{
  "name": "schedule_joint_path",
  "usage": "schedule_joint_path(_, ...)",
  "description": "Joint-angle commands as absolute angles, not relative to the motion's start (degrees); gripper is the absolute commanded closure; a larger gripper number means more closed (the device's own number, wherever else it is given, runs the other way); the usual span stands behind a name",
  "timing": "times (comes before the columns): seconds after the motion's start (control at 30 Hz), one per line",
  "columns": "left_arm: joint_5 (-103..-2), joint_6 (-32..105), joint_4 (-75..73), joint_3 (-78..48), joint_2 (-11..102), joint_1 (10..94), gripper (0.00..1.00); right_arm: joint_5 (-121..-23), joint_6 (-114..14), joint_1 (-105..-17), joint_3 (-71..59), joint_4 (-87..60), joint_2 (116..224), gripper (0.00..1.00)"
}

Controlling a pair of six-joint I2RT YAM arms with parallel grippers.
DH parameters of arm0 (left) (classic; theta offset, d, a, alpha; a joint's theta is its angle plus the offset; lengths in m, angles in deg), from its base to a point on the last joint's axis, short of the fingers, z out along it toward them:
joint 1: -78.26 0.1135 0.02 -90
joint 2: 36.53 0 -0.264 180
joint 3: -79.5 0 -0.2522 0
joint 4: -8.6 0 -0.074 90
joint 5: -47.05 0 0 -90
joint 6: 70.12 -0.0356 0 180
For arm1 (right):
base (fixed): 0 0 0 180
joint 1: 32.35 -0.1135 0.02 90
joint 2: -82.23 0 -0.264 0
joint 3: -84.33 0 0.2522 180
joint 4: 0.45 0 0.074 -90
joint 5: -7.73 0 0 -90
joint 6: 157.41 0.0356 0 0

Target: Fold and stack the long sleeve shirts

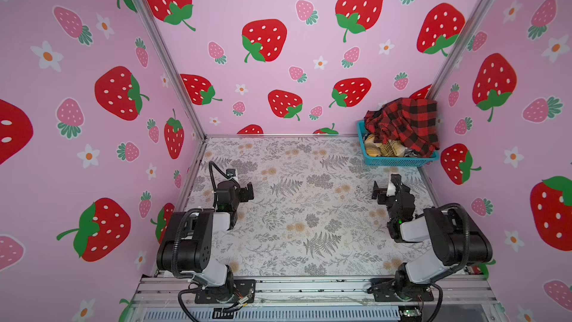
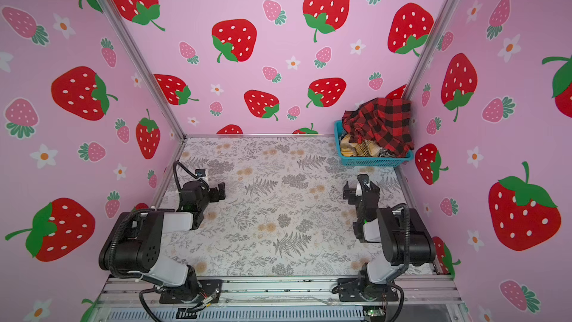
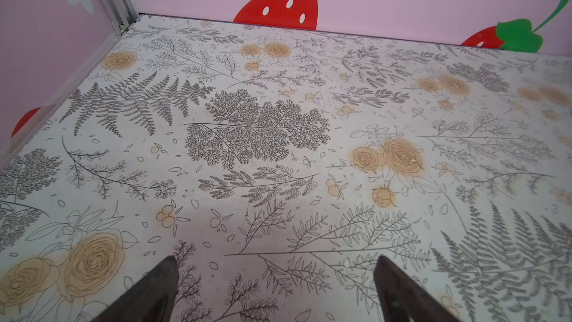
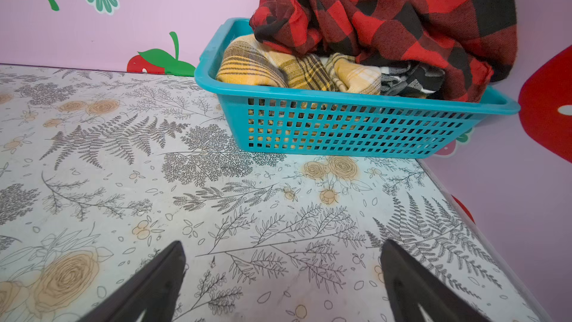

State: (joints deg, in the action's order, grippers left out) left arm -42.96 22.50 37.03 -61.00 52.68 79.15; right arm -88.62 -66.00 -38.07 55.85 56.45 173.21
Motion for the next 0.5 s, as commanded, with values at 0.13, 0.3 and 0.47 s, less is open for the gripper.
schedule_joint_path(0.13,-41.89,21.11,38.43,-60.46,52.40,78.61,0.01,-88.51,-66.25,-37.90,55.37,57.60,172.32,0.00)
schedule_joint_path(0.3,-42.34,21.20,38.26,-60.41,52.36,78.85,0.01,-88.51,-66.23,-37.90,55.37,57.67,172.32,0.00)
schedule_joint_path(0.47,-42.34,21.20,37.90,-60.37,52.17,78.84,0.01,-88.51,-66.27,-37.89,55.28,57.53,172.42,0.00)
